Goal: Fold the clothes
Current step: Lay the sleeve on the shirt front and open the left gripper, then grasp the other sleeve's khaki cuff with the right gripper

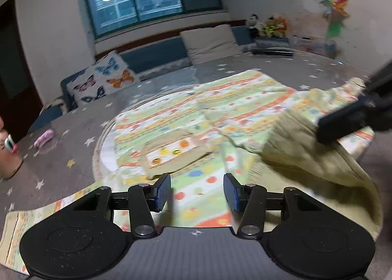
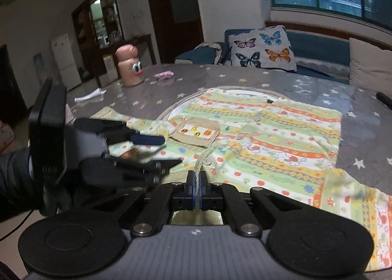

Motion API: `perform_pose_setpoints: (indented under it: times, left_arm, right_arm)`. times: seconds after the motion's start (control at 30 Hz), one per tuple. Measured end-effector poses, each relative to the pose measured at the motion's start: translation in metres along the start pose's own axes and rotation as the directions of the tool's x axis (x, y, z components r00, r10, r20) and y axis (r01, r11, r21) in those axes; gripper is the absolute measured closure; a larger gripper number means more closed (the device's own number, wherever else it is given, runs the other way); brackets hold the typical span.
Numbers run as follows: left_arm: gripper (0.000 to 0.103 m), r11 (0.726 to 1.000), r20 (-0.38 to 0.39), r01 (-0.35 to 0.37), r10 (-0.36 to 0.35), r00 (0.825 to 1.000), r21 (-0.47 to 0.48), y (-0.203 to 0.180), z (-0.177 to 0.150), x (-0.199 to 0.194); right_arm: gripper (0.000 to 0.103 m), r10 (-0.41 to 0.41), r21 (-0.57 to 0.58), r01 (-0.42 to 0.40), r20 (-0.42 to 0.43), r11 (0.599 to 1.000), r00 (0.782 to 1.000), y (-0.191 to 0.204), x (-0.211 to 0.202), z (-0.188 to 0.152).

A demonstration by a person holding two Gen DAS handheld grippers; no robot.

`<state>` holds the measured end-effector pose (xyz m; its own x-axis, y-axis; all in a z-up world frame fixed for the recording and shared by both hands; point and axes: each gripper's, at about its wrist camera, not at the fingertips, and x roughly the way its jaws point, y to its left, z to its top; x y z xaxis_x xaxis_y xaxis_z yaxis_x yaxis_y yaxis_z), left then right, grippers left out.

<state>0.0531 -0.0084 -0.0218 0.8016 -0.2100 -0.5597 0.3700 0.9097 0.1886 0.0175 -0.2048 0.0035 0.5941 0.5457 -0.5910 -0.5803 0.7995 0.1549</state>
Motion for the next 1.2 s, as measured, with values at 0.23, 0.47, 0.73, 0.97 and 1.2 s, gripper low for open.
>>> perform_pose_setpoints:
  times: [0.23, 0.47, 0.73, 0.97, 1.2]
  left_arm:
    - [0.052, 1.000, 0.014, 0.023, -0.023, 1.000, 0.009, -0.009, -0.003, -0.004]
    - [0.051, 0.999, 0.026, 0.031, -0.031, 0.999, -0.011, -0.007, -0.009, -0.016]
    - [0.051, 0.998, 0.039, 0.055, -0.054, 0.998, -0.022, -0.010, -0.021, -0.038]
    - [0.050, 0.996, 0.093, 0.017, -0.008, 0.996, -0.093, 0.013, -0.008, -0.064]
    - [0.051, 0.991, 0.131, 0.090, -0.077, 0.988, -0.102, -0.006, 0.015, -0.054]
  right_arm:
    - [0.101, 0.020, 0.005, -0.020, -0.002, 1.000, 1.000, 0.003, 0.004, -0.003]
    - [0.094, 0.069, -0.029, -0.069, -0.009, 0.997, 0.998, 0.011, 0.002, -0.001]
    - [0.094, 0.041, -0.024, -0.041, -0.008, 0.999, 0.999, 0.007, 0.015, 0.004]
    - [0.085, 0.002, -0.153, -0.018, -0.101, 0.988, 0.995, 0.023, 0.046, -0.018]
    - [0.072, -0.016, -0.125, 0.007, -0.074, 0.992, 0.997, 0.020, 0.029, -0.028]
